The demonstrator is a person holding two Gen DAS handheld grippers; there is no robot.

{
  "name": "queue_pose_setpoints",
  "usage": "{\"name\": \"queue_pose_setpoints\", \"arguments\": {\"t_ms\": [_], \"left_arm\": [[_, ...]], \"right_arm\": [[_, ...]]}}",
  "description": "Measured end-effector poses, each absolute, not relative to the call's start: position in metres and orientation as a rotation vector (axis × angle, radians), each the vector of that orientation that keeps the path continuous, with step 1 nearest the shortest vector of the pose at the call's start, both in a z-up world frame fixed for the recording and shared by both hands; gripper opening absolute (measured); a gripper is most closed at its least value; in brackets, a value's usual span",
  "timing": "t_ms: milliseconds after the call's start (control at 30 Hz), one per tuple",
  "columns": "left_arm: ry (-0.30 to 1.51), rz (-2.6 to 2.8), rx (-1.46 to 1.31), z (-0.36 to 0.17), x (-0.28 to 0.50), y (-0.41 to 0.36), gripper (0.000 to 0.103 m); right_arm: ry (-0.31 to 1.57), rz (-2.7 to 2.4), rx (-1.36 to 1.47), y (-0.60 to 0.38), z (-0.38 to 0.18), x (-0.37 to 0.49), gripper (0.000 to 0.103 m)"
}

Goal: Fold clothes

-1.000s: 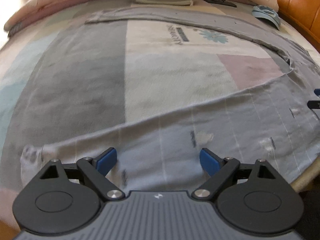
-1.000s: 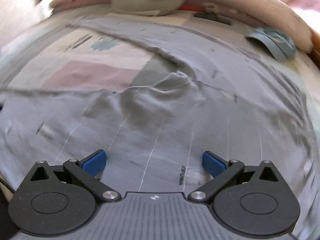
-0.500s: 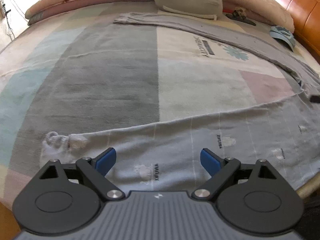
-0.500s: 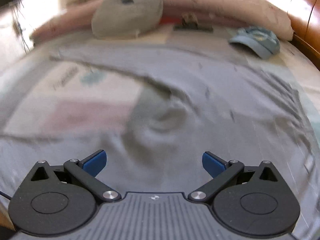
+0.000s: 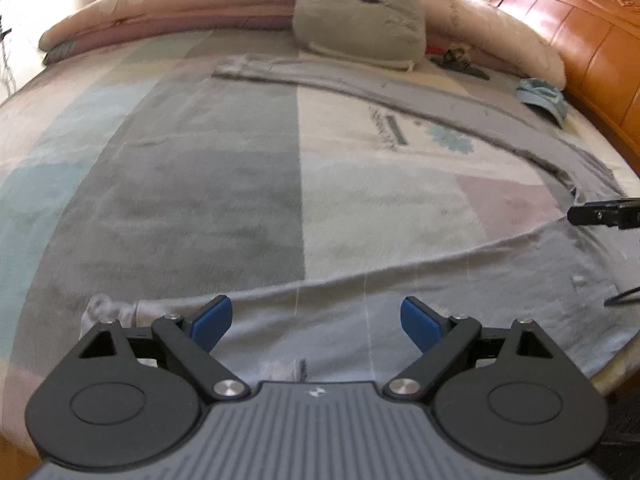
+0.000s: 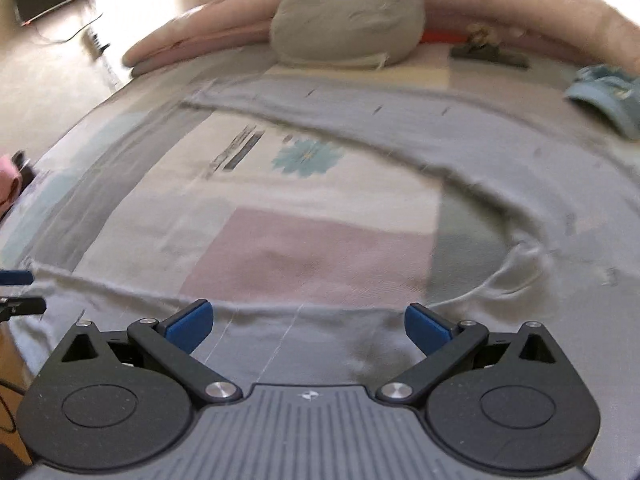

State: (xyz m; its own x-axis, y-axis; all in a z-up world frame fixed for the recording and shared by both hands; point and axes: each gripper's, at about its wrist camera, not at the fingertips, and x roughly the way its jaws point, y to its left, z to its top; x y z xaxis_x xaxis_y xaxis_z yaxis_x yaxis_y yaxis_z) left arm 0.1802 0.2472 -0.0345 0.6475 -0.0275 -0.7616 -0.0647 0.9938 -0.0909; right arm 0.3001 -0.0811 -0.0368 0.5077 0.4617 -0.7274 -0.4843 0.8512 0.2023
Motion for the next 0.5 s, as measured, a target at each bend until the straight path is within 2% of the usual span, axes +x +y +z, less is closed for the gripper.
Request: {"name": "queue_pose_setpoints", "arguments": {"t_ms": [133, 333, 500], "left_arm": [[0.864, -0.01, -0.113, -0.035, 0.19, 0.242, 0.091], [0.885, -0.054, -0.107, -0.039, 0.2, 0.232, 0.091], [0.874, -0.064, -0.102, -0.034, 0.207, 0.224, 0.091]], "right_arm": [[0.879, 0.5, -0.019, -0.094, -0.032, 0.301, 0.103], [0.999, 0.545, 0.014, -0.075, -0.06, 0.299, 0.103], [0.959, 0.615, 0.003, -0.069, -0.043, 0.294, 0.103]]}}
